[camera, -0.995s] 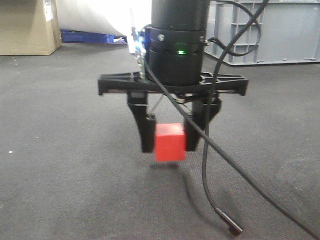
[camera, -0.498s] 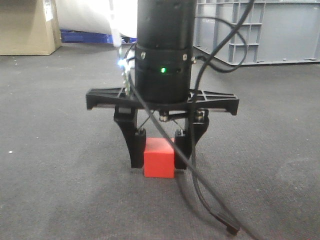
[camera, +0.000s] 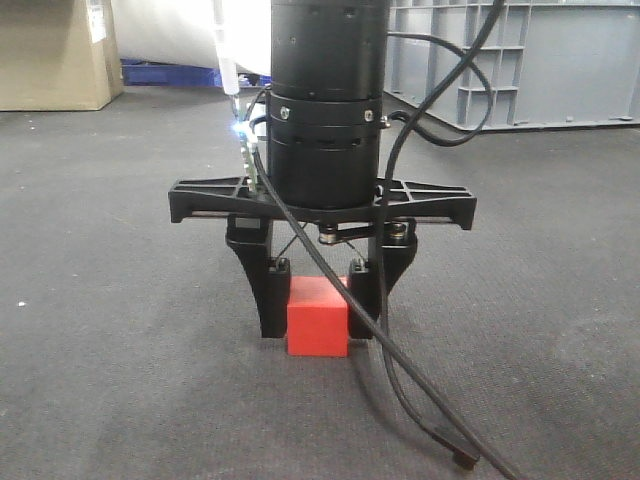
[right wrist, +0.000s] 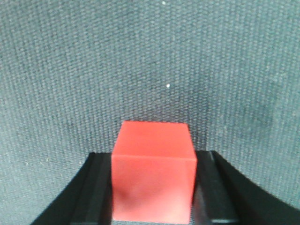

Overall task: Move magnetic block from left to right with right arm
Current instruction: 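Open the right gripper and raise it off the red cube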

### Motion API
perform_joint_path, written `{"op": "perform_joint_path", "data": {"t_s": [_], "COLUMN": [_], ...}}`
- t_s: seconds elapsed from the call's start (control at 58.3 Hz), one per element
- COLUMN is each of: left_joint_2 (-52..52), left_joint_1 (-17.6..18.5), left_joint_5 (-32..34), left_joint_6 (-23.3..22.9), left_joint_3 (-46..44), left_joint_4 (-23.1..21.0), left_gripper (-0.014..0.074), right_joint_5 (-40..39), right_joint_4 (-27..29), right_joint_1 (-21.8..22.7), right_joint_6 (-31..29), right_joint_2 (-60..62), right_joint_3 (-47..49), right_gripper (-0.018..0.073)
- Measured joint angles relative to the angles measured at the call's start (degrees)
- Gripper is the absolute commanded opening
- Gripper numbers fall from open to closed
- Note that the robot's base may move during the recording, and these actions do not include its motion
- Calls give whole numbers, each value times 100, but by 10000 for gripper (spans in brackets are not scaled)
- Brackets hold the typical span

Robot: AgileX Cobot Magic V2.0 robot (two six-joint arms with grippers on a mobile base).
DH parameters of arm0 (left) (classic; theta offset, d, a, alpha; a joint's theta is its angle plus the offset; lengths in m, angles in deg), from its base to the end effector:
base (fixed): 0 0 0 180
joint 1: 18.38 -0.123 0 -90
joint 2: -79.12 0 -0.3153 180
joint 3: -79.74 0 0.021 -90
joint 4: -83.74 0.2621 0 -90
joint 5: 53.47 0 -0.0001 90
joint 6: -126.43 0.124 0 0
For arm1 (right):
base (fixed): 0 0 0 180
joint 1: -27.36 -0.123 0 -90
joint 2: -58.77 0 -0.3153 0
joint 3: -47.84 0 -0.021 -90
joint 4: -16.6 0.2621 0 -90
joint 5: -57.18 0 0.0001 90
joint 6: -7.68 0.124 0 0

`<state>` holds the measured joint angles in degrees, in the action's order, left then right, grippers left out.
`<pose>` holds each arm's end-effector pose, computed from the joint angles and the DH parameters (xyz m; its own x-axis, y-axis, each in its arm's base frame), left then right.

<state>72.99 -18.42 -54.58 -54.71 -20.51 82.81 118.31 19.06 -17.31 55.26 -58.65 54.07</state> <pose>0.0703 0.0000 0.2029 0.0525 -0.0361 -0.9980 0.0015 0.9993 -0.0361 0.2909 0.2941 0.2049 -0.9955 0.0726 -0.0603 0.0646 0.9900 0.1253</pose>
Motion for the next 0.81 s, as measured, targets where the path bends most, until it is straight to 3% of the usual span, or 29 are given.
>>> {"op": "perform_joint_path", "data": {"t_s": [0.172, 0.6, 0.686, 0.806], "left_joint_2": [0, 0, 0, 0], "left_joint_1": [0, 0, 0, 0], "left_joint_5": [0, 0, 0, 0], "left_joint_6": [0, 0, 0, 0], "left_joint_3": [0, 0, 0, 0], "left_joint_4": [0, 0, 0, 0], "left_gripper": [-117, -117, -117, -117], "right_joint_5": [36, 45, 50, 72], "right_joint_4": [0, 73, 62, -4], "right_joint_1": [-3, -3, -3, 10], "right_joint_6": [-27, -38, -114, -321], "right_joint_2": [0, 415, 644, 938], "right_joint_3": [0, 0, 0, 0], "right_gripper": [631, 633, 614, 480]}}
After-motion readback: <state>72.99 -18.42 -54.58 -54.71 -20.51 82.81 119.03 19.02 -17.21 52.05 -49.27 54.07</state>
